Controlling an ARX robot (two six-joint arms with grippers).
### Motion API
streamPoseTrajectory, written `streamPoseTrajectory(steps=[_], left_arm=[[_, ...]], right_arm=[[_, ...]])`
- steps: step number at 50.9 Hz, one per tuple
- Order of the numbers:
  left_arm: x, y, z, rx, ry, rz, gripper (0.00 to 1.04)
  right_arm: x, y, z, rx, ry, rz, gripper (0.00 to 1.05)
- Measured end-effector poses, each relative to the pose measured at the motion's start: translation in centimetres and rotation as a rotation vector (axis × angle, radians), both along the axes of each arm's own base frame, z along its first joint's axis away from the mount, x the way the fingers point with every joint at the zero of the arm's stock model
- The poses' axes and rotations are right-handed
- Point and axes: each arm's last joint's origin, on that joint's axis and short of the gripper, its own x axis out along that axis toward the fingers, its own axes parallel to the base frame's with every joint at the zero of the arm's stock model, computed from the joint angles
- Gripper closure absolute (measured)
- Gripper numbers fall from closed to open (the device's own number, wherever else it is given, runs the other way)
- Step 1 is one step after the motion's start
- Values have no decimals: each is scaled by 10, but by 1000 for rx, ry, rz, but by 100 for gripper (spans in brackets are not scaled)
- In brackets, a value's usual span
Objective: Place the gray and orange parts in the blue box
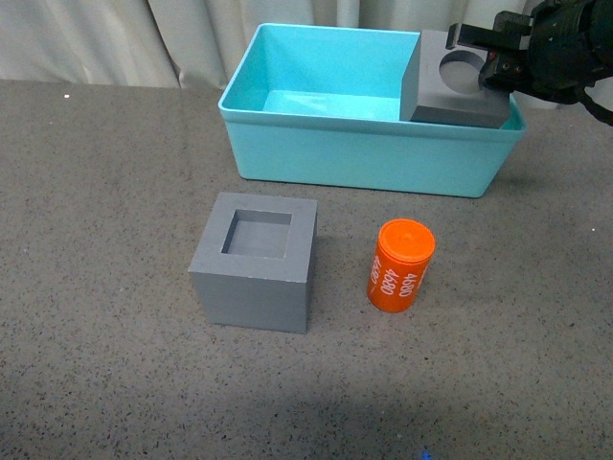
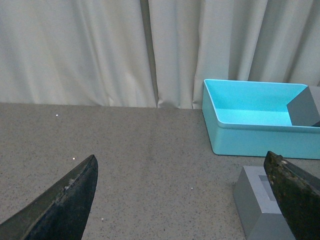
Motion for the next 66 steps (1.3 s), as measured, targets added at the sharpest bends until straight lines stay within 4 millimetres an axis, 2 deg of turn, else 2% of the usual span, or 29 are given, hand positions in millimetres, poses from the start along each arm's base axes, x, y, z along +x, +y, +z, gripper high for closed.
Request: streamPoseTrajectory(steps=[11, 22, 30, 32, 39, 44, 54, 62, 66], left_arm=[[0, 0, 0, 0, 0, 0, 7], [0, 0, 0, 0, 0, 0, 7], [0, 0, 0, 0, 0, 0, 7], [0, 0, 0, 0, 0, 0, 7], [0, 0, 0, 0, 0, 0, 7], [0, 0, 0, 0, 0, 0, 7], [0, 0, 0, 0, 0, 0, 7], [0, 0, 0, 0, 0, 0, 7], [0, 0, 0, 0, 0, 0, 7]], right_arm=[[14, 1, -14, 4, 36, -18, 87], [15, 0, -17, 1, 53, -17, 87], [8, -1, -10, 4, 2, -4, 55], [2, -2, -4, -3, -27, 2, 46], [-14, -6, 12, -29, -109, 13, 29], [-38, -16, 32, -58, -188, 7, 8], [-90, -37, 50, -61, -297, 1, 10], [-136, -46, 43, -29, -259, 61, 10], [-158, -45, 34, 14, -182, 175, 10]])
